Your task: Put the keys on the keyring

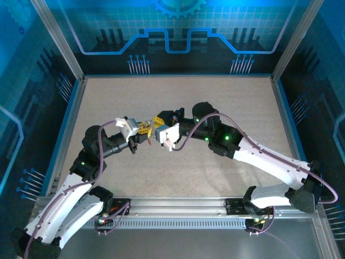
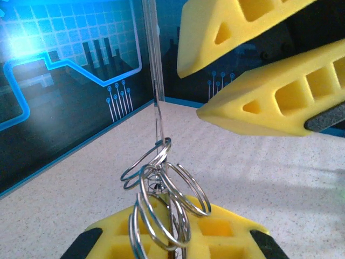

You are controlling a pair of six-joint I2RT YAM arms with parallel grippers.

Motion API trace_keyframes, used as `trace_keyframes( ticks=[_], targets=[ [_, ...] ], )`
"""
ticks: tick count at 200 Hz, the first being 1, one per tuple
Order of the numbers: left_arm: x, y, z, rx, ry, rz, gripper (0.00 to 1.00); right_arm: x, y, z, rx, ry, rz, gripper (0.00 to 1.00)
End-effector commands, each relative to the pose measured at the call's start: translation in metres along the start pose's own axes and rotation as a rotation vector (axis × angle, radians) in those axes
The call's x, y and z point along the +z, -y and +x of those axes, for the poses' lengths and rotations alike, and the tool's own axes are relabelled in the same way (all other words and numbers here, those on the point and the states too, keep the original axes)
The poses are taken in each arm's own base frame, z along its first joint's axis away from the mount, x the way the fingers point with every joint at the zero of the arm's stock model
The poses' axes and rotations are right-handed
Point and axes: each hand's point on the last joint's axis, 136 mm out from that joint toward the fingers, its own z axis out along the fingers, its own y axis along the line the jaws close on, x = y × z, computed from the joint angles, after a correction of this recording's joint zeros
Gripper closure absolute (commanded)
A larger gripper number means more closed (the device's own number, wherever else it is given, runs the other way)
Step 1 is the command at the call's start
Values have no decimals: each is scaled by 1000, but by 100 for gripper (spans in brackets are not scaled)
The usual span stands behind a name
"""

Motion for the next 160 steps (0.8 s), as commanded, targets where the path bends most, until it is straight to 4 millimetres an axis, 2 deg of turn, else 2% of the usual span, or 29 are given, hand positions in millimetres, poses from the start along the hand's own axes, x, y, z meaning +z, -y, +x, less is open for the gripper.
trace_keyframes(
  ticks=[1, 45, 112, 160],
  targets=[
    [-3, 1, 2, 68, 0, -6, 100, 4, -12, 6, 44, -54, -76, 77],
    [-3, 2, 6, 84, -12, -3, 100, 15, -23, 5, 42, -80, -136, 76],
    [-2, 1, 18, 119, -53, -6, 100, 26, -32, 21, 60, -178, -201, 78],
    [-5, 5, 25, 161, -74, 6, 100, 17, -50, 32, 17, -232, -312, 71]
  ],
)
